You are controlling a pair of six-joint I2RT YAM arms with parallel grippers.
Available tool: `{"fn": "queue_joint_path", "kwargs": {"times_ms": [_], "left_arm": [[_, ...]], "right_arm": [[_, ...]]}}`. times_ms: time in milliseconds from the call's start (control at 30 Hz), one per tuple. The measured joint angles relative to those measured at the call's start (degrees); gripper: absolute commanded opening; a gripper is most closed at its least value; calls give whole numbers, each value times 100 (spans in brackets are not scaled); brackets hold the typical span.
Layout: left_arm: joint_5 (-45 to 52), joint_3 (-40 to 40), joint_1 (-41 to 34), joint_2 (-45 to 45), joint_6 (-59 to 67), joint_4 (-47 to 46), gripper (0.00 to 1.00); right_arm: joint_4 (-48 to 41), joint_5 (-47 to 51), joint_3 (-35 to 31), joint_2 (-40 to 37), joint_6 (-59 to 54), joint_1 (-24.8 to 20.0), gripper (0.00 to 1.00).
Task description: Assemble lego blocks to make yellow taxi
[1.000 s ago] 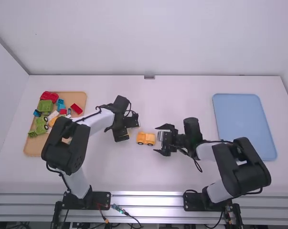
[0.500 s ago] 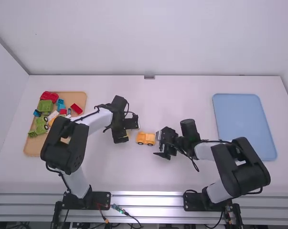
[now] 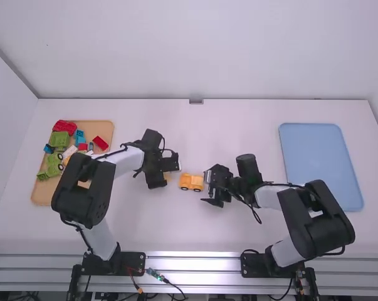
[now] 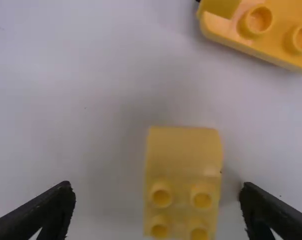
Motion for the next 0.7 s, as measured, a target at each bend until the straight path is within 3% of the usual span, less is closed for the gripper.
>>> {"fn": "queue_joint_path", "kwargs": {"times_ms": [167,200,233,367,533,633,700], "left_arm": [[39,-15,0,0,-2,15,63],[70,-15,0,0,4,13,46],[87,-15,-2,0,-15,15,40],[114,-15,-2,0,-103,33,36],[111,-15,0,0,-514,33,43],[109,-15,-2,0,-841,35,43],[15,-15,-2,0,-1360,35,9]], "right_arm": [[-2,0,0,0,-13,0,99],[-2,2,2,0,2,0,99],[-4,2,0,0,-2,0,99],[0,2,0,0,9,0,99],[13,2,2,0,37,0,99],[20,4,0,0,44,0,99],[22,0,0,0,48,0,99]]}}
